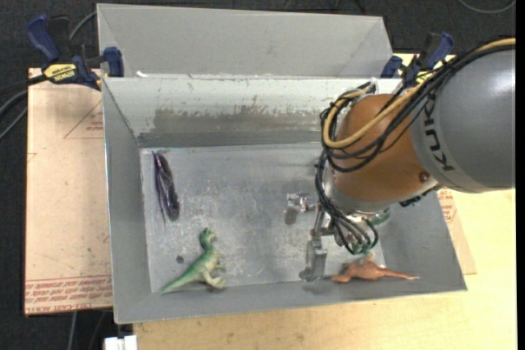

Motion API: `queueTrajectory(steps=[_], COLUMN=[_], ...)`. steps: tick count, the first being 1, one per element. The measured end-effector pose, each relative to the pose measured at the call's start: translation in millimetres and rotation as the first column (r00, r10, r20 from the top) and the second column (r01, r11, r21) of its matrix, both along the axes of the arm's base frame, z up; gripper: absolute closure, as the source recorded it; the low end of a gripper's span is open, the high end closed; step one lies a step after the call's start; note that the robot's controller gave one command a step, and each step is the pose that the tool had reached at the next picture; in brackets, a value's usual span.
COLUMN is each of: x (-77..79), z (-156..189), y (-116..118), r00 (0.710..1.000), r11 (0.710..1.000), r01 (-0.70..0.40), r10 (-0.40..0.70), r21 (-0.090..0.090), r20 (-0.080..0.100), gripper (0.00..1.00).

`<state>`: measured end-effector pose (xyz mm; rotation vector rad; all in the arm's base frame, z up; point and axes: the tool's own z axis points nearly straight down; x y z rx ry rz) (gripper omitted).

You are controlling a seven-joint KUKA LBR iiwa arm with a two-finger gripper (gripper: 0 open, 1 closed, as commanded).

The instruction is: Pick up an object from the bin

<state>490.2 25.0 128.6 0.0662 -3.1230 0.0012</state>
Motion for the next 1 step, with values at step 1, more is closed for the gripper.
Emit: queueTrajectory(steps=[1], x=[16.1], z=[-23.6], y=[13.0], r00=[0.999], r11=[1.000], r01=[0.030], r10=[-0.030], r21=[0.004], r20=[0.018], gripper=[0.00])
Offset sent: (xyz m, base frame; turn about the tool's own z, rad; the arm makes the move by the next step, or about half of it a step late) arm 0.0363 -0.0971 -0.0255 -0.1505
